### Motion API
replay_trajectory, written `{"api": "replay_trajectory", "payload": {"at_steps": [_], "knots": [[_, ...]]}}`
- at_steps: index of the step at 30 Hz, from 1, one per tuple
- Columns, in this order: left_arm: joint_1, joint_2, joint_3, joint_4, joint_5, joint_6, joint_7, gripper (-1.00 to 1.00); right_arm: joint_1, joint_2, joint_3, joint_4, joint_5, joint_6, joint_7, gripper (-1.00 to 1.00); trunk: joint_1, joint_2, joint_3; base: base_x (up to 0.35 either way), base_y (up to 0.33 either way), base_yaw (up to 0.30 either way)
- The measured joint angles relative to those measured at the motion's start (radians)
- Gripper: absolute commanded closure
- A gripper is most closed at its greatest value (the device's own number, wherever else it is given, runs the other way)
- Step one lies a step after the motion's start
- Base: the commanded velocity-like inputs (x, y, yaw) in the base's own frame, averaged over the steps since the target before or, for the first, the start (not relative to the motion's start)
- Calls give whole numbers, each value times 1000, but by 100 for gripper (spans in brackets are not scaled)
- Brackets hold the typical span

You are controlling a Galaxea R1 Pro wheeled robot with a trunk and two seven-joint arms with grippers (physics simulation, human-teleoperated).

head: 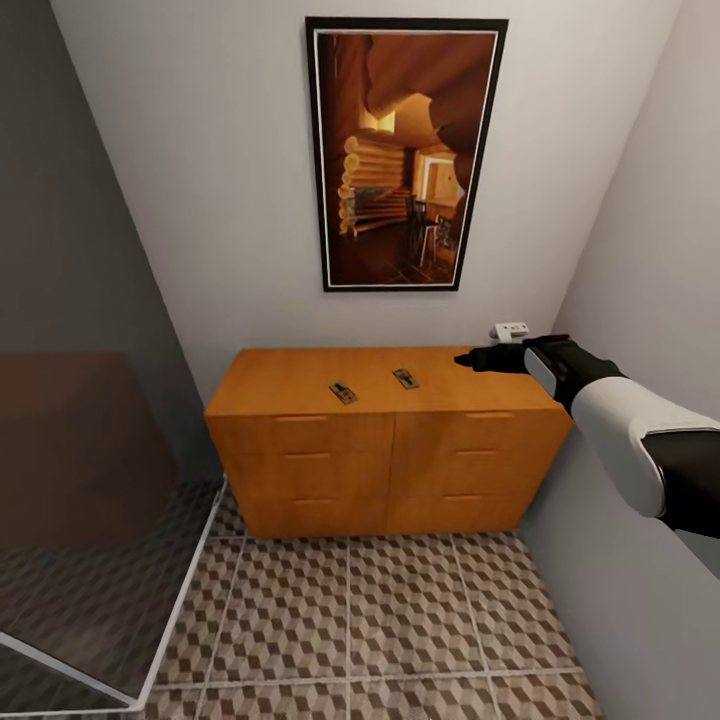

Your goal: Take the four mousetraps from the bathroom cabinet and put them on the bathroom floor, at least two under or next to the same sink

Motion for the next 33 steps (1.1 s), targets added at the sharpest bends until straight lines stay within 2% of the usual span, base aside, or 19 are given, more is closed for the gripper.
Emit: {"api": "replay_trajectory", "payload": {"at_steps": [16,23,33], "knots": [[0,-2,0,0,0,1,0,-100,0,-10,0,2,0,0,0,-100,0,0,-12,192,180,0],[0,-2,0,0,0,-1,-2,-100,0,-12,0,3,1,0,0,-100,0,0,-12,80,49,0],[0,-6,0,-2,-4,1,-69,-100,0,-29,1,15,0,0,0,-100,0,0,-15,8,5,0]]}}
